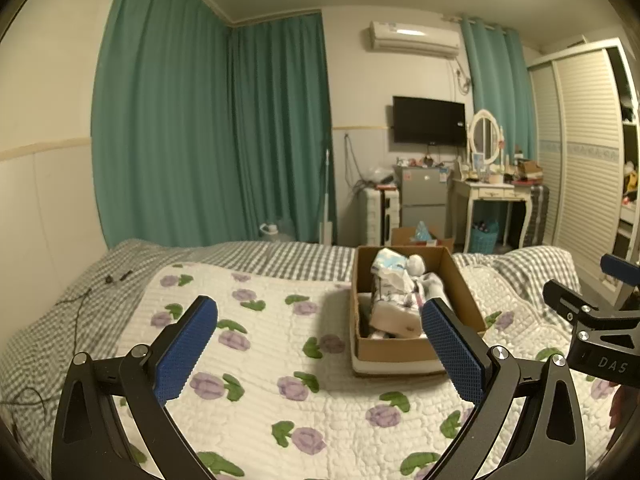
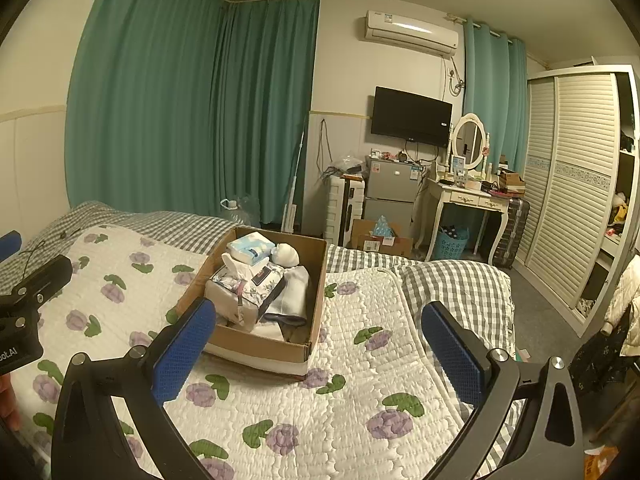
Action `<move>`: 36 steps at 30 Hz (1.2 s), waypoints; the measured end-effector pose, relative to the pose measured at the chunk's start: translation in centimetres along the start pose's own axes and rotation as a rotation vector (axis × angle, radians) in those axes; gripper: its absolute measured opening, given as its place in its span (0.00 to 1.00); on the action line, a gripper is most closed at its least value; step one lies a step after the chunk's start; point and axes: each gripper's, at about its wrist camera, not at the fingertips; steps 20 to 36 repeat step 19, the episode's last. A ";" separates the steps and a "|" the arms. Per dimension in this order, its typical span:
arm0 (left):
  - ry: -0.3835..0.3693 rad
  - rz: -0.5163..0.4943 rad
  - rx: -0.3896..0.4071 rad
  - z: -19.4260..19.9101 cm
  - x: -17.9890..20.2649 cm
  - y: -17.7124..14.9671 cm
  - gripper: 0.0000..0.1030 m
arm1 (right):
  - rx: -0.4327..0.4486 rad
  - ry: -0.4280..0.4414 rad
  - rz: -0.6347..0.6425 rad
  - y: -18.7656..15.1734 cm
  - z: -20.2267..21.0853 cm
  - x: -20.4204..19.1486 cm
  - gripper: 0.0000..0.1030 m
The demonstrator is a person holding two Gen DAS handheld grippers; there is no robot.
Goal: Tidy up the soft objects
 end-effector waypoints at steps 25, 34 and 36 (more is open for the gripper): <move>0.016 0.022 -0.003 0.3 -0.3 -0.2 1.00 | -0.001 0.000 -0.001 -0.1 0.1 0.0 1.00; 0.016 0.022 -0.003 0.3 -0.3 -0.2 1.00 | -0.001 0.000 -0.001 -0.1 0.1 0.0 1.00; 0.016 0.022 -0.003 0.3 -0.3 -0.2 1.00 | -0.001 0.000 -0.001 -0.1 0.1 0.0 1.00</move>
Point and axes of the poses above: each gripper's, at about its wrist camera, not at the fingertips, and z roughly against the way its jaws point, x to its right, y to its top, and after that the axes turned 11 degrees about -z, right-handed
